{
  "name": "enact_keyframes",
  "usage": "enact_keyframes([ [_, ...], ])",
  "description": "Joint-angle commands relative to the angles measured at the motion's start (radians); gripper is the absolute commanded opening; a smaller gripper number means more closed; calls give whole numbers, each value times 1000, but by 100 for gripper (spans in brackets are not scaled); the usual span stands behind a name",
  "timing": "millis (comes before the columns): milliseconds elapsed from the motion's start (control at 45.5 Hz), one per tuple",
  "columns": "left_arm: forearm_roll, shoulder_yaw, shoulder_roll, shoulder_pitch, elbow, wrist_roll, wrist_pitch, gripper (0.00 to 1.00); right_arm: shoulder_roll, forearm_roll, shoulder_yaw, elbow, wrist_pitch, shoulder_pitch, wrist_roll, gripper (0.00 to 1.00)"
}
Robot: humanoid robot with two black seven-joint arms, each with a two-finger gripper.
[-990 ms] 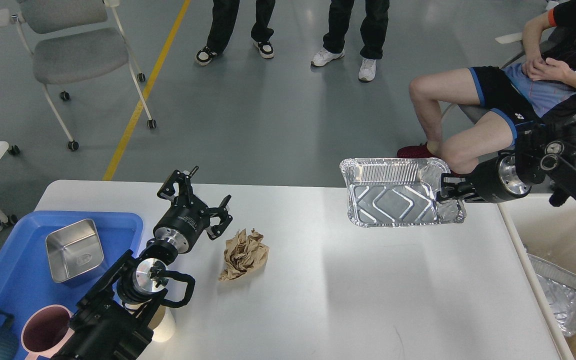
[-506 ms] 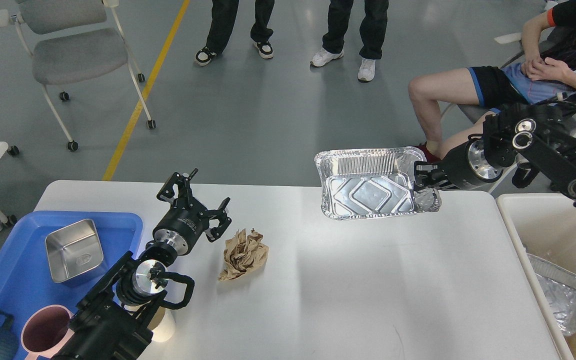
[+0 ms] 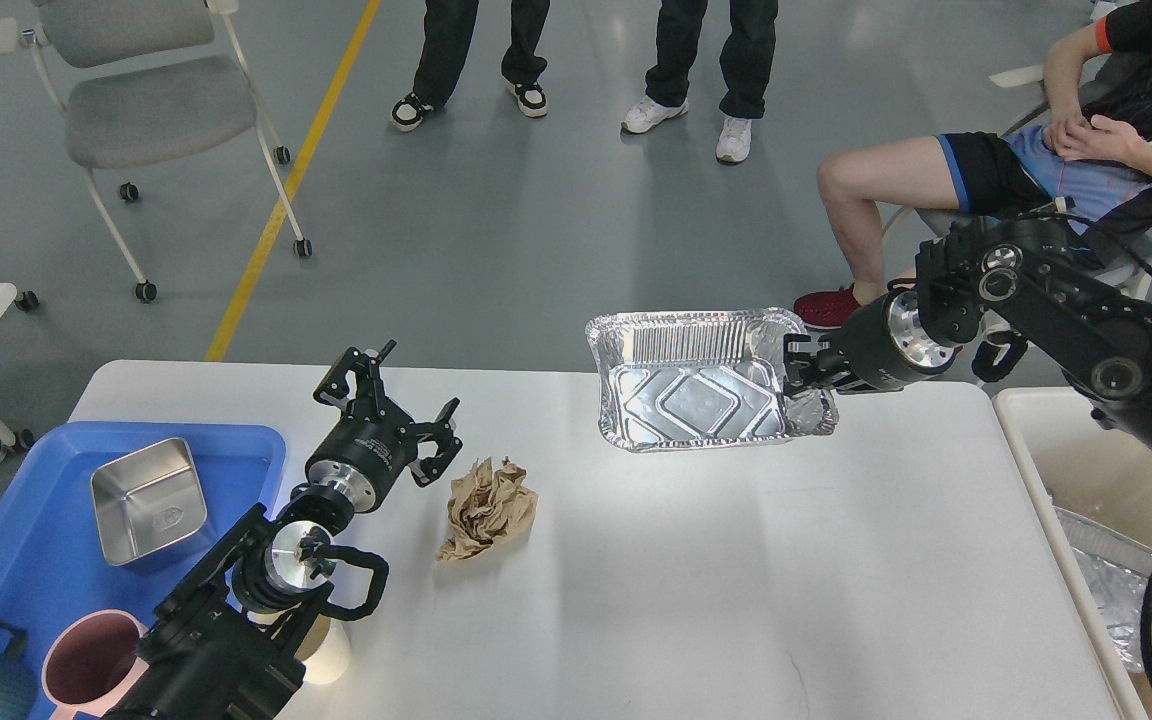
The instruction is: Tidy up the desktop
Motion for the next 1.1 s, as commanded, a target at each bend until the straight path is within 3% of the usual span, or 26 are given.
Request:
enact_keyframes([
  [0, 17, 10, -3, -8, 1, 3, 3, 97, 0, -2, 0, 1, -2, -1, 0, 0],
  [132, 42, 165, 0, -23, -37, 40, 86, 97, 0, -2, 0, 1, -5, -4, 0, 0],
  [220, 76, 298, 34, -55, -104, 96, 181, 97, 0, -3, 0, 1, -8, -6, 0, 0],
  [308, 85, 406, 113, -61, -174, 138, 196, 96, -3, -2, 0, 2, -8, -7, 0, 0],
  [594, 85, 659, 523, -98, -397, 138, 177, 97, -1, 0, 1, 2, -10, -7, 0, 0],
  [880, 82, 707, 916, -110, -652, 143, 85, 96, 3, 0, 9, 6, -16, -30, 3, 0],
  [1078, 86, 901, 1158, -208, -806, 147, 5, 96, 3, 7, 29, 6, -17, -38, 3, 0],
])
